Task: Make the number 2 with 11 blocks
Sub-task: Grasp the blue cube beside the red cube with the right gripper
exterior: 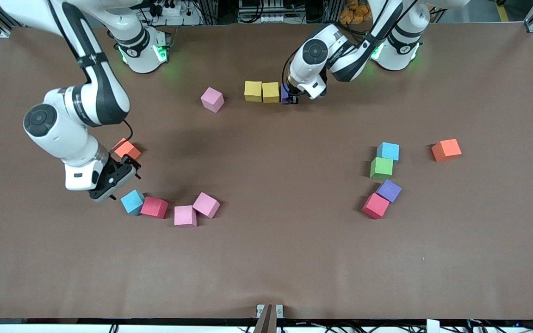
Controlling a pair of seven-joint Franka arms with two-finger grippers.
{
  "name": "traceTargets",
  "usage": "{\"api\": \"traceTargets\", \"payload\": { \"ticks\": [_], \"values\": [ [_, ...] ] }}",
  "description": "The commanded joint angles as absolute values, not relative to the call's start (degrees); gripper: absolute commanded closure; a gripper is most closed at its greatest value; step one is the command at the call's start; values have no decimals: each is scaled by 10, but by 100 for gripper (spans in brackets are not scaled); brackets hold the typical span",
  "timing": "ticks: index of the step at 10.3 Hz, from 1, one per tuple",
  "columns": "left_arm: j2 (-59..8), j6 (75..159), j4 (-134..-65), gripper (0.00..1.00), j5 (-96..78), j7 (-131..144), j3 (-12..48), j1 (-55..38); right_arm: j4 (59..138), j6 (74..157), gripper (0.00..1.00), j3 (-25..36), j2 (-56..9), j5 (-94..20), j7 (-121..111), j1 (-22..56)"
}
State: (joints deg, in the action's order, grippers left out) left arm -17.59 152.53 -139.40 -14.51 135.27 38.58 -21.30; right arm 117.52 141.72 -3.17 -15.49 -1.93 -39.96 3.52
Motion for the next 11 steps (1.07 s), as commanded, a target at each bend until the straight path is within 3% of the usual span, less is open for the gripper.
{"api": "traceTargets", "payload": {
  "ticks": [1,5,11],
  "values": [
    [-183,1553,-1404,86,-159,1360,386,-232,1157,1436,0,-39,-194,-11,-407,14],
    [-193,1563,-1404,82,-158,1360,385,-236,1148,1504,0,-40,-266,-15,-408,-3],
    [-194,1563,-1404,79,-156,1360,382,-233,1149,1525,0,-42,-290,-14,-411,-6]
  ]
}}
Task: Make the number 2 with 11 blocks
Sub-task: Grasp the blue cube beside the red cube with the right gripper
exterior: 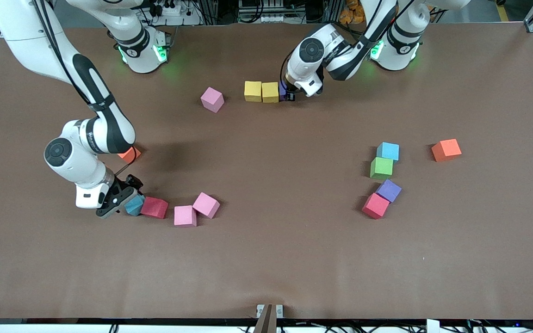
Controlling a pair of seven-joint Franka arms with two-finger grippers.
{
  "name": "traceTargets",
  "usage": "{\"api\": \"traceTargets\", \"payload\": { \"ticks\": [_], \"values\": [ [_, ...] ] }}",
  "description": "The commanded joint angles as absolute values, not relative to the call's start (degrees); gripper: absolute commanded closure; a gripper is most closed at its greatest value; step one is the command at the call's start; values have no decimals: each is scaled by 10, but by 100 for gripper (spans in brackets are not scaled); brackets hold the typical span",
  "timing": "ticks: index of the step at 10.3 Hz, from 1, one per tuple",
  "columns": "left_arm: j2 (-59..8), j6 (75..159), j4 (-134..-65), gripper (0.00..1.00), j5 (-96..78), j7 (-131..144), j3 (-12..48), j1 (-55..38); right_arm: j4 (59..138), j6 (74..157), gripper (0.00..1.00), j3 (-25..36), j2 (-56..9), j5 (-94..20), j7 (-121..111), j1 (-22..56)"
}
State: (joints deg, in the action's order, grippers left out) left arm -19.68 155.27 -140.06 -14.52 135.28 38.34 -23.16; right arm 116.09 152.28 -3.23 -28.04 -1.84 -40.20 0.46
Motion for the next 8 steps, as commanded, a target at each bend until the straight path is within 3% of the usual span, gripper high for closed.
{"api": "traceTargets", "payload": {
  "ticks": [1,8],
  "values": [
    [-194,1563,-1404,78,-155,1360,382,-232,1149,1525,0,-43,-290,-14,-420,-6],
    [-202,1564,-1397,77,-152,1359,379,-232,1148,1544,0,-44,-311,-17,-441,-7]
  ]
}}
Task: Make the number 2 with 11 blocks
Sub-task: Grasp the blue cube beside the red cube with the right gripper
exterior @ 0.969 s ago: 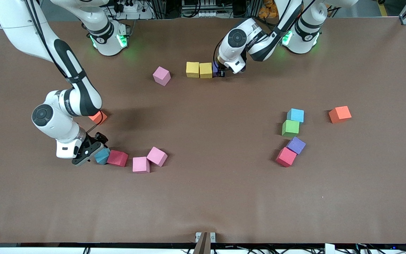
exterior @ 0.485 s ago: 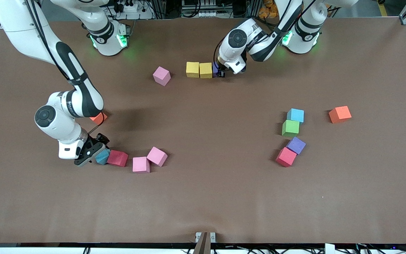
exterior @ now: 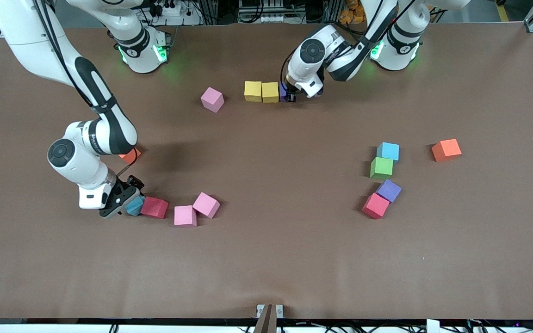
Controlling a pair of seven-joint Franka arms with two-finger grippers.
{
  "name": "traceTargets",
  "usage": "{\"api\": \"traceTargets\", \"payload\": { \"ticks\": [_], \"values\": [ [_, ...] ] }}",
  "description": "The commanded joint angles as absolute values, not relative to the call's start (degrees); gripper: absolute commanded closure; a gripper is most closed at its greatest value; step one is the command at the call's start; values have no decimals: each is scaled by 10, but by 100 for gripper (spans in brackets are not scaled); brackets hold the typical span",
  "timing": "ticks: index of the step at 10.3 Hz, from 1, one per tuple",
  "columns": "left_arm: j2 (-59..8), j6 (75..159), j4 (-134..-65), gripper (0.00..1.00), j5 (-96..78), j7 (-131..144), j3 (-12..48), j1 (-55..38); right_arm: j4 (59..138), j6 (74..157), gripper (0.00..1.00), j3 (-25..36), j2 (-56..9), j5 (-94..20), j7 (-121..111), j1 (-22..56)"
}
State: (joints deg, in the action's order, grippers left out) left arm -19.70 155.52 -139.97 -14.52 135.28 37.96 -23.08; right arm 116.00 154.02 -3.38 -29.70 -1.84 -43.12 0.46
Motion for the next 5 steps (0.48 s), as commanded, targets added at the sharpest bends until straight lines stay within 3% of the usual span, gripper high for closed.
{"api": "traceTargets", "payload": {
  "ticks": [1,5],
  "values": [
    [-203,1564,-1397,76,-152,1359,380,-231,1148,1544,0,-44,-311,-18,-440,-7],
    [-203,1564,-1391,75,-150,1358,367,-235,1148,1539,24,-45,-310,-20,-435,-10]
  ]
}}
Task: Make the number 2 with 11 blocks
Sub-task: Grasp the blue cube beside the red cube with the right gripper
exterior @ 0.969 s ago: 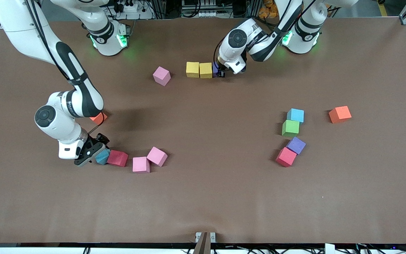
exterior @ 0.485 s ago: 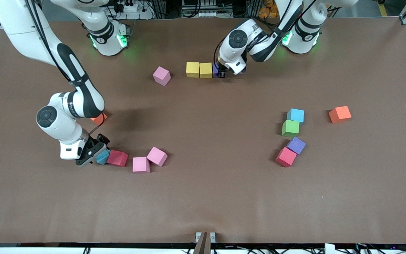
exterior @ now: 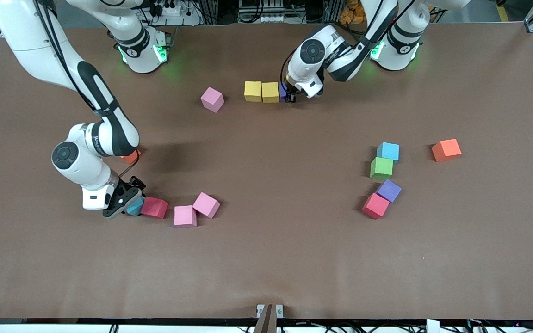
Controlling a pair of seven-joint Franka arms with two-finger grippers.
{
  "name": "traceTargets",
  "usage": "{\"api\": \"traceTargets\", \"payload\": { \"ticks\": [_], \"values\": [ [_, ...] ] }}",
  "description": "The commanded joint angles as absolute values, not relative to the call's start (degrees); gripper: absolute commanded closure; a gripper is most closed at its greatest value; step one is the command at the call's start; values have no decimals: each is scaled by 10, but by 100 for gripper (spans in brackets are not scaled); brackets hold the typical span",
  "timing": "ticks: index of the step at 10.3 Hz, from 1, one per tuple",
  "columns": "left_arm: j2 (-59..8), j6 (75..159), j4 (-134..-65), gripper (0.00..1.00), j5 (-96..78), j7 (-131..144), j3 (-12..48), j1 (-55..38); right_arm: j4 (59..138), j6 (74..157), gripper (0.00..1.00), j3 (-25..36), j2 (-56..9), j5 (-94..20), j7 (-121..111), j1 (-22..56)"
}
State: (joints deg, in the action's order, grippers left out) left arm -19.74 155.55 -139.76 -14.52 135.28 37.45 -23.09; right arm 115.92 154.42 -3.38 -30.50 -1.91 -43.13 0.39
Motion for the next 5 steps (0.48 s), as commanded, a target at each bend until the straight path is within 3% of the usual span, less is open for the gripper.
{"api": "traceTargets", "payload": {
  "ticks": [1,5],
  "values": [
    [-204,1564,-1387,75,-150,1358,367,-235,1148,1539,28,-45,-311,-20,-435,-10],
    [-209,1564,-1383,71,-146,1358,367,-237,1148,1539,37,-45,-310,-20,-441,-10]
  ]
}}
